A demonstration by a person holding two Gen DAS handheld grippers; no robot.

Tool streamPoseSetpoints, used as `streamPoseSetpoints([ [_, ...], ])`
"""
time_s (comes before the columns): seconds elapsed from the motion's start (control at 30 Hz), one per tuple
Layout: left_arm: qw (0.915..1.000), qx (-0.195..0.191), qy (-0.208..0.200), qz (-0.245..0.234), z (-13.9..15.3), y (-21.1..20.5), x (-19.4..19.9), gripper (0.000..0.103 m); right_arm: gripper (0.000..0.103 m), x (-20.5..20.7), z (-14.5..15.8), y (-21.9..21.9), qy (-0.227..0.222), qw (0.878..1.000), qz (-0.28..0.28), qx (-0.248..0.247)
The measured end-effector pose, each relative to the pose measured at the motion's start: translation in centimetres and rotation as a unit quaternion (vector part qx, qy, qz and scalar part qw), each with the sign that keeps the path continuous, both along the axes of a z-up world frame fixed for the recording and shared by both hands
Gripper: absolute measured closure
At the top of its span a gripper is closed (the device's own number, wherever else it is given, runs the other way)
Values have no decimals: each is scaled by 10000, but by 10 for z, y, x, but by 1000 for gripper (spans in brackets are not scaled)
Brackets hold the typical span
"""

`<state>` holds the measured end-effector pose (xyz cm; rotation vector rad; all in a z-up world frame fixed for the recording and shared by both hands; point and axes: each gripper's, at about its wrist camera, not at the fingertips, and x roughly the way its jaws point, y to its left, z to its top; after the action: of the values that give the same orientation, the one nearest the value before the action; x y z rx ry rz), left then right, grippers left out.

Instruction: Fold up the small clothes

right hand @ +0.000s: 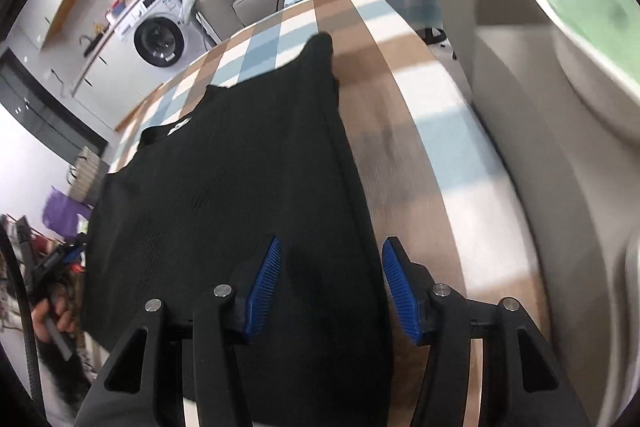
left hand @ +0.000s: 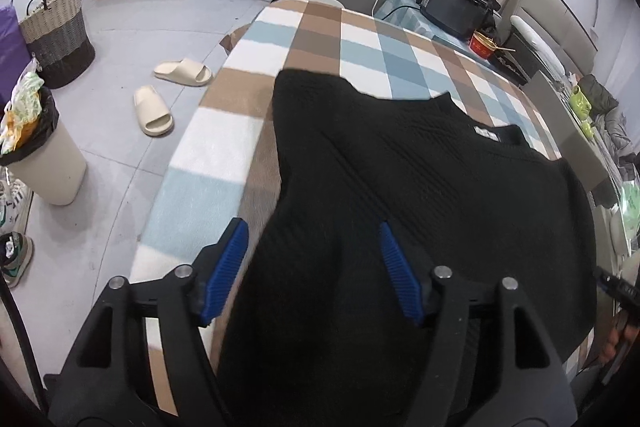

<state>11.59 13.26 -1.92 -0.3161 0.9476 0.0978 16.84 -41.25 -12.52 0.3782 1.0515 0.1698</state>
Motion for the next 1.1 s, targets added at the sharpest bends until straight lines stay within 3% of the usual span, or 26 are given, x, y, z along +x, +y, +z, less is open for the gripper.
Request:
streamPoseSetpoints([
  [0.13,10000,-35,38,-16,-2,-9,-12,37,51,-13,-12,4,102,9999,5,26],
  [0.2,10000,-19,-14,-49,1,-14,-17,36,71,-15,-9,9,3,10000,78,-23],
  [0.3,9999,13,-47,-108,4,-20,-23,34,89,-15,2,19,-196,9994,220,-164],
  [0.43,9997,158,36,-169,5,-28,-25,34,90,-23,22,21,-525,9983,213,121],
  [0.53,9994,295,84,-169,5,-31,-27,34,90,-25,10,16,-219,9985,11,-493],
  [0.57,9993,319,113,-149,5,-31,-27,34,88,-24,0,12,5,9981,-81,-613],
  [0.63,9993,324,166,-101,4,-30,-28,34,83,-26,-5,7,50,9989,-164,-447],
  [0.73,9994,319,123,-68,8,-32,-32,34,60,-33,9,6,-253,9990,-240,-284],
  [0.83,9994,302,-35,-165,18,-42,-35,34,60,-39,32,20,-750,9959,-115,-485],
  [0.9,9989,299,-163,-326,26,-56,-40,34,52,-41,41,30,-897,9943,21,-569],
  [0.97,9976,322,-239,-567,31,-72,-44,34,39,-38,44,46,-1010,9929,236,-587],
  [1.1,9931,364,-276,-1077,28,-108,-50,32,37,-24,33,84,-874,9912,657,-743],
])
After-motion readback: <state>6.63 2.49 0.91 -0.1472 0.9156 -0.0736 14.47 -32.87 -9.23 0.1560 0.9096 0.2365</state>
